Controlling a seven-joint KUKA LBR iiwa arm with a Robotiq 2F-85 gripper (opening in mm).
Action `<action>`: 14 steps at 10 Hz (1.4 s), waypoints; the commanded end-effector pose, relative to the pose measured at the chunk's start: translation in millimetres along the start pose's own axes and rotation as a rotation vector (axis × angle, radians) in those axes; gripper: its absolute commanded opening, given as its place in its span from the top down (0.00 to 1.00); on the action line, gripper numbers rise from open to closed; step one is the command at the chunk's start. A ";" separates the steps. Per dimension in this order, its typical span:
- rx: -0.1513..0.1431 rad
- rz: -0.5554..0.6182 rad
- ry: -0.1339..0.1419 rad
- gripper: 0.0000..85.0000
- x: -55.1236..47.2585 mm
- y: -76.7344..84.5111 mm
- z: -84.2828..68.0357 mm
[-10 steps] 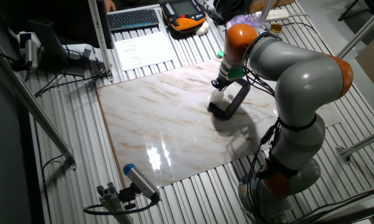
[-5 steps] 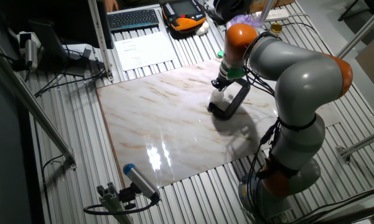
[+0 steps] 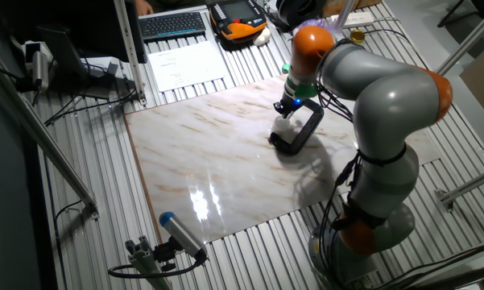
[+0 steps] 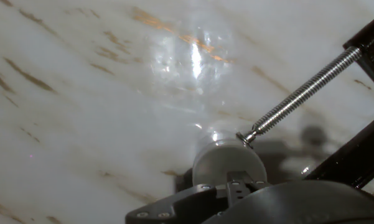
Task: Unscrew the lid from the jar
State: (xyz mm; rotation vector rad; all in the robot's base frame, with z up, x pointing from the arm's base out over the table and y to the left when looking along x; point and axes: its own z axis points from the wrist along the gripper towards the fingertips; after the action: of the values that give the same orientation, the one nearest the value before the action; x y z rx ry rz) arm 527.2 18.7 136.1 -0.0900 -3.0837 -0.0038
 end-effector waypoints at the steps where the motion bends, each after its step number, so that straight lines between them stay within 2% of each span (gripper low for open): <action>1: -0.004 -0.001 0.006 1.00 0.0 -0.3 0.0; 2: 0.004 -0.008 0.010 1.00 0.0 -0.3 0.0; 4: 0.037 -0.020 -0.014 1.00 0.0 -0.3 0.0; 6: 0.011 -0.025 -0.039 1.00 0.0 -0.3 0.0; 7: 0.009 -0.017 -0.041 1.00 0.1 0.1 -0.4; 8: 0.019 0.001 -0.051 1.00 0.6 3.7 -2.1; 9: 0.042 0.001 -0.061 1.00 -0.8 4.9 -1.9; 14: 0.025 -0.046 -0.059 1.00 -2.0 -1.4 8.1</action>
State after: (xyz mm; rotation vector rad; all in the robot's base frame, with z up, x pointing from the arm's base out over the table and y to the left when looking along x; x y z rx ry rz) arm 528.4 17.0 127.4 -0.0191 -3.1454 0.0366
